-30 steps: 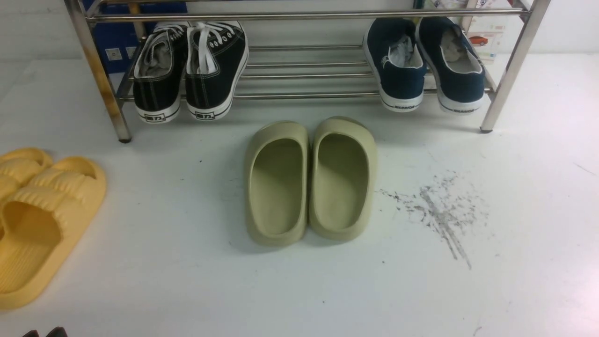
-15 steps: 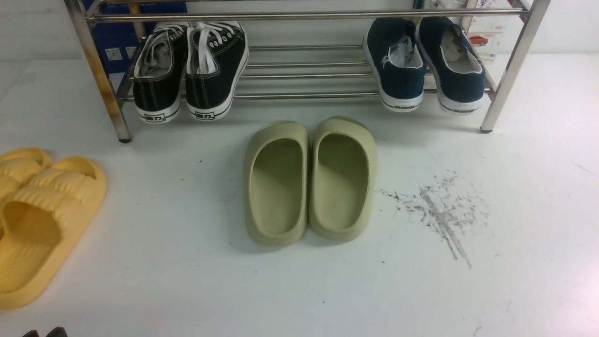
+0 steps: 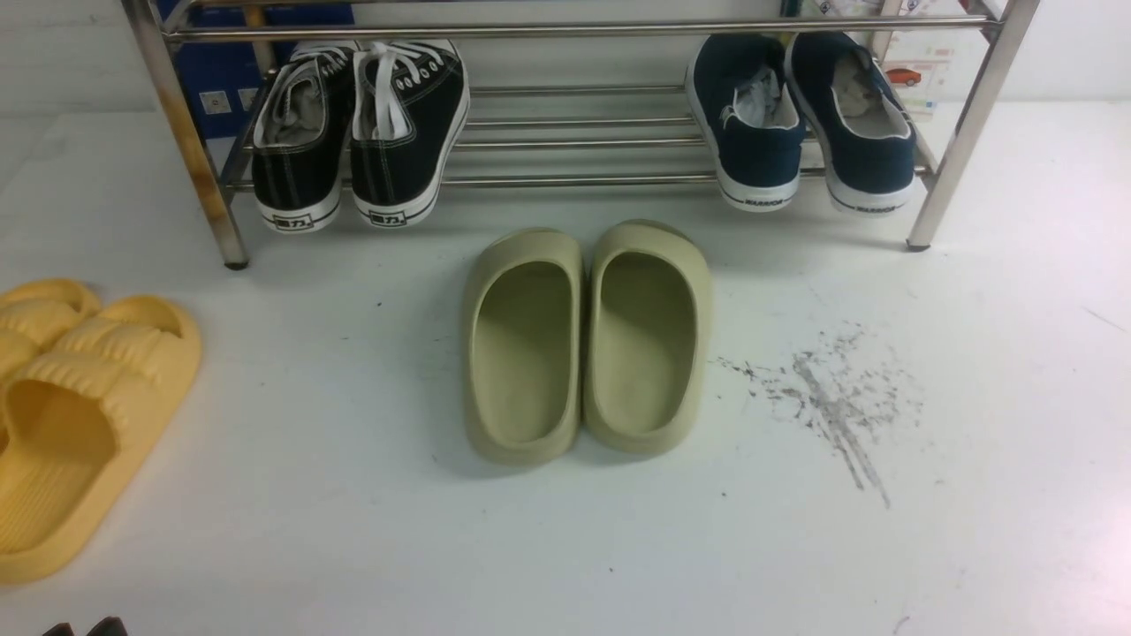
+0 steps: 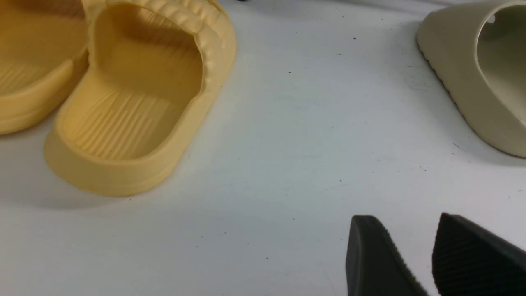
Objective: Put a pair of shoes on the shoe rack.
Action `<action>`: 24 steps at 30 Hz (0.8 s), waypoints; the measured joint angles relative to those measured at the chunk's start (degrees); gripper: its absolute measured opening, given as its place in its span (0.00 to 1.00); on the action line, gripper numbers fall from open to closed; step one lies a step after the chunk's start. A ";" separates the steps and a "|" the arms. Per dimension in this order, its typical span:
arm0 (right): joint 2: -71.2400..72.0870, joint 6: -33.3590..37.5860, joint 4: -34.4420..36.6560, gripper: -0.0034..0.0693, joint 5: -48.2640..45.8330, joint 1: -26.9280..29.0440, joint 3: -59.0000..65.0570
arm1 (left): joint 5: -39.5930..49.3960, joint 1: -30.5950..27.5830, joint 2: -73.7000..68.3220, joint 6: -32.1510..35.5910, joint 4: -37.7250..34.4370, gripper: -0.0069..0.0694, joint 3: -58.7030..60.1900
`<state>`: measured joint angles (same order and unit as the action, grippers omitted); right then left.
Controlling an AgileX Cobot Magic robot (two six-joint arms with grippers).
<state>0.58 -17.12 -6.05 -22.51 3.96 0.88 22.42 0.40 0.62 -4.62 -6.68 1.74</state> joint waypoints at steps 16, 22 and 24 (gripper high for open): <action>0.00 0.00 0.00 0.11 0.00 0.00 0.00 | 0.00 0.00 0.00 0.00 0.00 0.40 0.00; 0.00 0.00 0.00 0.12 0.00 0.00 0.00 | 0.00 0.00 0.00 0.00 0.00 0.40 0.00; 0.00 0.00 0.00 0.12 0.00 0.00 0.00 | 0.00 0.00 0.00 0.00 0.00 0.40 0.00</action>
<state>0.58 -17.12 -6.05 -22.51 3.96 0.88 22.42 0.40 0.62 -4.62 -6.68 1.74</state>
